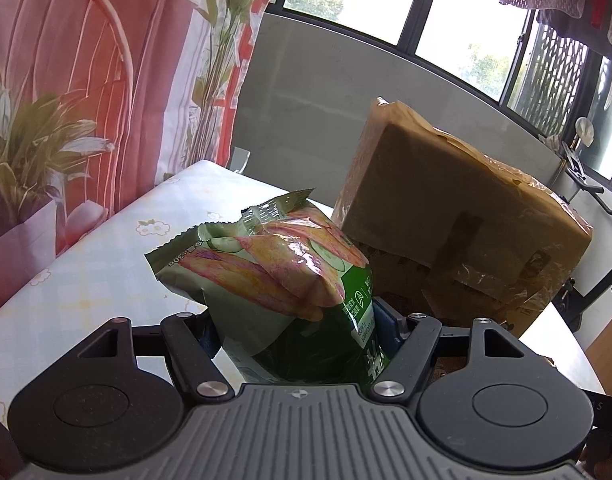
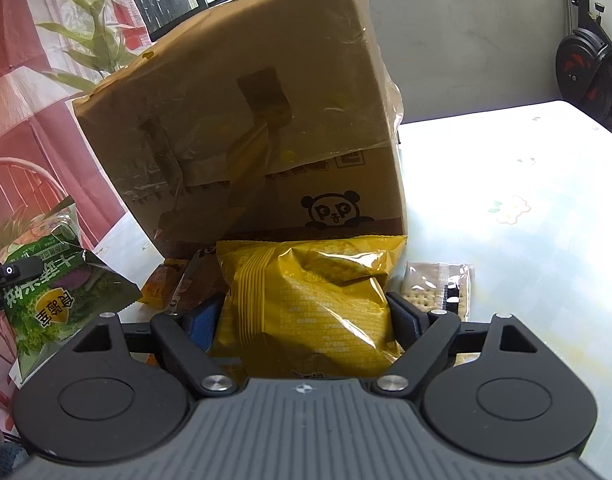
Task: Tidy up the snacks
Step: 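Lift both bags and carry them toward the lined box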
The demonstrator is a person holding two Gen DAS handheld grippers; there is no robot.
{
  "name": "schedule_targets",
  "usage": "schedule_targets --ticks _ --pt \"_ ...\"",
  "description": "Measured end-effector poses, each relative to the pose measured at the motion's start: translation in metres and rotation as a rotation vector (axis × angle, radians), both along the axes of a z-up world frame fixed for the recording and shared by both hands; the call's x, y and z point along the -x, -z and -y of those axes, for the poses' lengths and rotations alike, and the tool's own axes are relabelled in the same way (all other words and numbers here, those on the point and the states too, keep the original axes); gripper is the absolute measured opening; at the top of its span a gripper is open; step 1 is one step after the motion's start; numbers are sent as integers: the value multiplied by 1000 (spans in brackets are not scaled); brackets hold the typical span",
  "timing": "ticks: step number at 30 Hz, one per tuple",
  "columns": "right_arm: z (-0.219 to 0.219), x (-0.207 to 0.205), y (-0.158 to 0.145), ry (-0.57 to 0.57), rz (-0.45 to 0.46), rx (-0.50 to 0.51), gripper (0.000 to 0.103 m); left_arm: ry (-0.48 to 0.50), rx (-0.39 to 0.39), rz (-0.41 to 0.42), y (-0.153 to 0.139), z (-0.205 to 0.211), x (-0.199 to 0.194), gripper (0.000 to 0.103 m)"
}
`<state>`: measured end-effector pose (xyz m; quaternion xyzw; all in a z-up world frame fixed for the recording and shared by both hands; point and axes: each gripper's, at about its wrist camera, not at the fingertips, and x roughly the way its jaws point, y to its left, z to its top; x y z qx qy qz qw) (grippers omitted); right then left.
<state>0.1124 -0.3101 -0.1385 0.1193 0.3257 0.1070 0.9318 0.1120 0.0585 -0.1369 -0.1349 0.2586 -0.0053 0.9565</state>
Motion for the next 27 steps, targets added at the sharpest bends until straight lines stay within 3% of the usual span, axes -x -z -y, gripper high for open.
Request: schedule_targets --ticks 8,18,27 --pt "14 13 -13 45 62 -46 85 6 -53 65 -22 0 3 74" --pt "24 35 -49 81 237 -76 85 51 -96 276 -93 12 4 74" --pt "23 36 -84 48 356 -70 85 138 -107 462 -155 56 -43 74"
